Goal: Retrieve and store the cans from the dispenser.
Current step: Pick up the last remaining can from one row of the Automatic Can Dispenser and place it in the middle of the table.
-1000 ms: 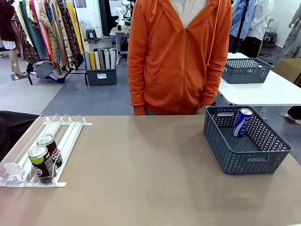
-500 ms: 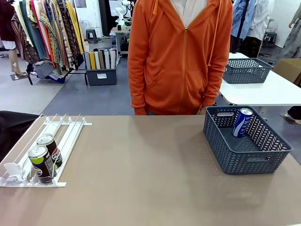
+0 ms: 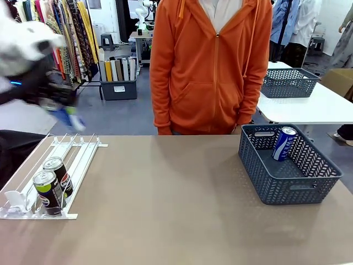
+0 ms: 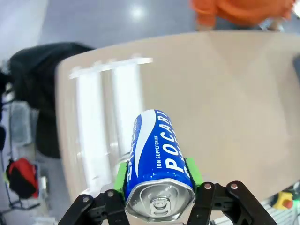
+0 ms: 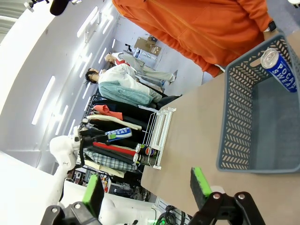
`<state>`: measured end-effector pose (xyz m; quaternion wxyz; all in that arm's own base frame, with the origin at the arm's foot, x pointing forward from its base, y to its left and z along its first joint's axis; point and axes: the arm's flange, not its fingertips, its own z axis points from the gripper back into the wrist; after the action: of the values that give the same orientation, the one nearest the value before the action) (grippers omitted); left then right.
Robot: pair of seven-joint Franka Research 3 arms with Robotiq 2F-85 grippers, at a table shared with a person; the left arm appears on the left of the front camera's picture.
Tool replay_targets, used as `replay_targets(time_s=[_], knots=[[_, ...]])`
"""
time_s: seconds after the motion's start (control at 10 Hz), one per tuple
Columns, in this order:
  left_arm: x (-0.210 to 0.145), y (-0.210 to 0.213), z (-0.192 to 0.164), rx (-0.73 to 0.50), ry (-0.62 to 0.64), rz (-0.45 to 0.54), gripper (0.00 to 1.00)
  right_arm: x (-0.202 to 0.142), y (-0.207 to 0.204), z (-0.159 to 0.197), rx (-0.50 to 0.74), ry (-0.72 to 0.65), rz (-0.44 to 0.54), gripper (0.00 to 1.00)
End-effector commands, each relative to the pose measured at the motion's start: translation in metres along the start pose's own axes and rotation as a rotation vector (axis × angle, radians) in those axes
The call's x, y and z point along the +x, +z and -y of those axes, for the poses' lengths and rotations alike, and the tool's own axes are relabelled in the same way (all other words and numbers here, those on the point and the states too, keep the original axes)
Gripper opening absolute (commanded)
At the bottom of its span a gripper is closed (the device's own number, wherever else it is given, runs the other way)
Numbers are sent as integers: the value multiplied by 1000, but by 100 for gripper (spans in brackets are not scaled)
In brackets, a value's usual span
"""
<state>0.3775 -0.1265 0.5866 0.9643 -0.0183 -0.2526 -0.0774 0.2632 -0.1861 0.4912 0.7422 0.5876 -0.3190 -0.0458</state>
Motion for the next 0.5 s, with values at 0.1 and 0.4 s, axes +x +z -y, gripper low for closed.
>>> replay_targets(time_s=[0.1, 0.4], knots=[[31, -78, 107, -188, -279, -195, 0, 4, -2, -3, 25, 11, 21, 100], [14, -157, 219, -224, -536, -340, 0, 4, -2, -3, 25, 11, 21, 100]])
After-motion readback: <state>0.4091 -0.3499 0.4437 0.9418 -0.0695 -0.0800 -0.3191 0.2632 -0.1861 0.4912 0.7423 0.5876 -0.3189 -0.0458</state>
